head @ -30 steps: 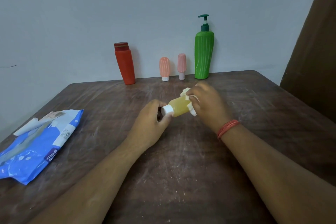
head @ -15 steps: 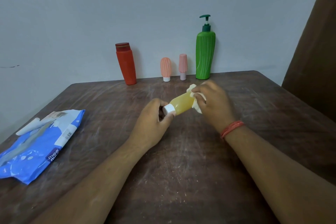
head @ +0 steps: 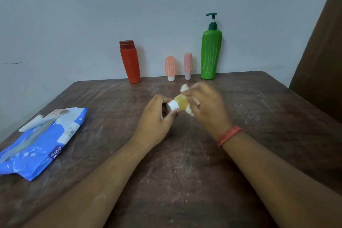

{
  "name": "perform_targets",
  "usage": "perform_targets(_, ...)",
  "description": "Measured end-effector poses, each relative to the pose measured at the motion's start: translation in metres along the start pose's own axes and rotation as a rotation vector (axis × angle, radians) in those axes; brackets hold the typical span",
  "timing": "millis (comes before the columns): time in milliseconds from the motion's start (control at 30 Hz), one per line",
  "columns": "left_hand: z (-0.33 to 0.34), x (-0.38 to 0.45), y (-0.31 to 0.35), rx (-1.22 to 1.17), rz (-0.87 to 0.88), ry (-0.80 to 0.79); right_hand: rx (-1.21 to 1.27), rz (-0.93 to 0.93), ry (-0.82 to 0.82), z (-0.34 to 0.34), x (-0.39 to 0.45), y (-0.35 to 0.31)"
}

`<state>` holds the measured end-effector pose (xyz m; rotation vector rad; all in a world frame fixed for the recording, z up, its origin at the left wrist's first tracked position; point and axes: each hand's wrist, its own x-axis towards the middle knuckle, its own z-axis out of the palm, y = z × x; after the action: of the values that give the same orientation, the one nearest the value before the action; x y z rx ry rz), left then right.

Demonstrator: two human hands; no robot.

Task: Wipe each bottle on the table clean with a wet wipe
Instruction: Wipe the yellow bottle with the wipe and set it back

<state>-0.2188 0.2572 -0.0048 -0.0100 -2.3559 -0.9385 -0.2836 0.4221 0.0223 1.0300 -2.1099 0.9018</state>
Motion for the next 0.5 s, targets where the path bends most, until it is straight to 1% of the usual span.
perform_targets(67,-0.002,0.0,-0.001,0.015,0.021,0.013,-0.021,-0.173,-0.126,0.006,-0.003,-0.012)
perform_targets(100,-0.003,0.0,-0.002,0.027,0.036,0.02,-0.043,-0.195,-0.156,0.006,-0.001,-0.011)
perform_targets(167,-0.006,-0.001,-0.003,0.039,0.063,0.027,-0.071,-0.128,-0.112,0.002,0.004,0.002)
perform_targets(267,-0.003,-0.003,-0.004,0.053,0.083,0.012,-0.076,0.07,0.015,-0.008,0.008,0.02)
perform_targets(300,-0.001,-0.003,-0.003,0.05,0.088,0.008,-0.073,0.069,0.029,-0.007,0.007,0.019)
perform_targets(367,0.002,-0.001,-0.001,0.048,0.088,0.006,-0.066,-0.064,0.003,0.001,0.002,0.005)
perform_targets(433,0.002,0.0,0.001,0.039,0.082,0.009,-0.079,-0.21,-0.125,0.007,-0.003,-0.007)
perform_targets(467,0.001,0.0,0.001,0.024,0.074,0.013,-0.095,-0.224,-0.168,0.007,-0.001,-0.008)
perform_targets(500,-0.001,-0.001,0.001,0.005,0.055,0.019,-0.109,-0.203,-0.173,0.005,0.002,-0.004)
